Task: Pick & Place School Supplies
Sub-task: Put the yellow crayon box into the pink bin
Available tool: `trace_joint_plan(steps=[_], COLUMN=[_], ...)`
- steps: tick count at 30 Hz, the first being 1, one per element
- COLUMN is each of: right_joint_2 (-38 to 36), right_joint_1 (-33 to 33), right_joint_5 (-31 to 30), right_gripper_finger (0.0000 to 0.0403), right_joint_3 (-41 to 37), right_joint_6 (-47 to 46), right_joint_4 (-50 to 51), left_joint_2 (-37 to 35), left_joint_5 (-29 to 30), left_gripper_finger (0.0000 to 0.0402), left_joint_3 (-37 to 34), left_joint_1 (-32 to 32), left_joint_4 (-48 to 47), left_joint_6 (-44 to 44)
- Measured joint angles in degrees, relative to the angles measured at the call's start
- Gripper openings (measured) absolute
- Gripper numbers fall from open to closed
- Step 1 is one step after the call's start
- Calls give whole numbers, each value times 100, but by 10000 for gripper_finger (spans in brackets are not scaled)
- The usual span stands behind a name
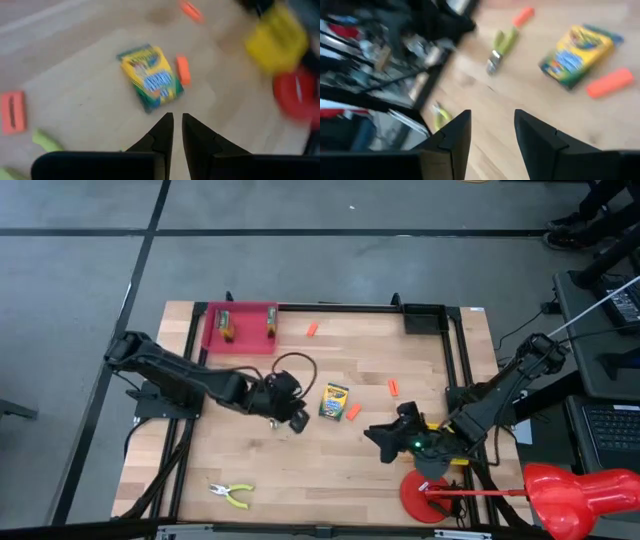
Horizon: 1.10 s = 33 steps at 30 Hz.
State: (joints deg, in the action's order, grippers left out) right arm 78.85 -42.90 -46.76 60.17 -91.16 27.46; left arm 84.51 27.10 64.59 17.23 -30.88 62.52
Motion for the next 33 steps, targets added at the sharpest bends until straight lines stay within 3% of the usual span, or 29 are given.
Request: trace_joint_plan(steps=[2, 6, 8, 11, 16, 23, 33], right_joint_2=[16, 26, 23, 26, 37, 39, 39], right_joint_1=[89, 339, 500, 746, 851, 763, 488], right_joint_5=[247, 505, 631, 1119, 1162, 1039, 672], right_gripper_finger=[147, 130, 121, 108, 99, 98, 98], right_joint_3=[0, 6, 6, 6, 6, 6, 6], right_joint_6=[-9, 198, 298, 309, 330, 298, 127], right_joint_4=[10, 79, 70, 130, 143, 159, 160], left_joint_2=[4, 210, 360, 509, 868, 1297, 1697], left_joint_5=[332, 364, 527, 761, 202, -741, -750], left_gripper_finger=[29, 13, 5, 3, 3, 3, 2], left_joint_3=[-162, -268, -433, -673, -949, -942, -939], left_joint_1=[189, 530, 653, 717, 421, -15, -422], left_joint_4=[199, 342, 466, 1465, 2355, 2852, 3090], left_joint_6=[425, 467, 1419, 2472, 3098, 3095, 3130])
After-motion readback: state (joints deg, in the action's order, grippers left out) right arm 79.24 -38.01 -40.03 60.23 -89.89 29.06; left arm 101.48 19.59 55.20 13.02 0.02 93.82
